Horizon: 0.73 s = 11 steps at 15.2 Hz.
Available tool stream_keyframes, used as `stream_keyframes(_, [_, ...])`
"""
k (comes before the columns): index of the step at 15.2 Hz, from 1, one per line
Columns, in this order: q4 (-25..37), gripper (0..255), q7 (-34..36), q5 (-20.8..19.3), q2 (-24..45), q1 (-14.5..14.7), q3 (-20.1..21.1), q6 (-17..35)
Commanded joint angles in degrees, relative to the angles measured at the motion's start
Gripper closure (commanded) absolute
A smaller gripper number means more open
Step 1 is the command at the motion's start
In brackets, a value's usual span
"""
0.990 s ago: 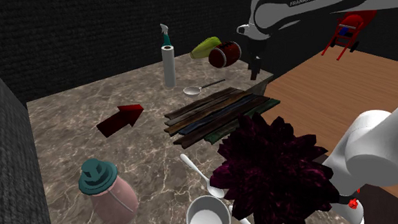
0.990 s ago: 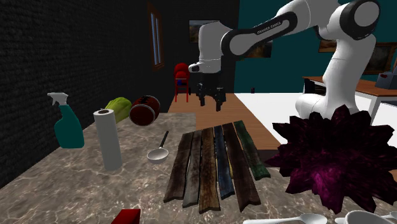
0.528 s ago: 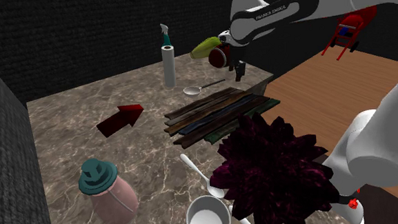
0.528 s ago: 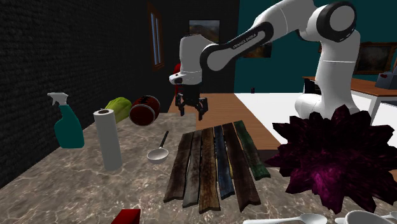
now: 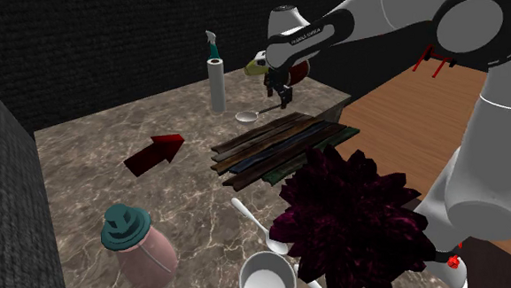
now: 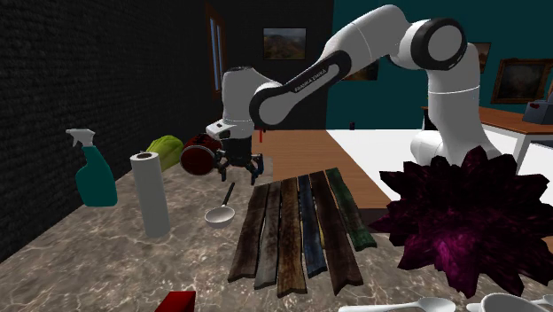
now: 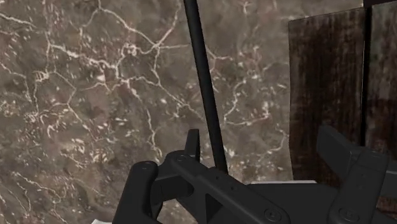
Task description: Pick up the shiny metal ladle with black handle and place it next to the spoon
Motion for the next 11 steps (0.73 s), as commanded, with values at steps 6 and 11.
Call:
stream_keyframes(6, [5.02, 0, -6.75, 0.73, 6.95, -0.37, 1.94, 3.18])
stream_keyframes(11, [4.36, 0, -6.97, 1.08, 9.02, -0.74, 2.03, 5.91])
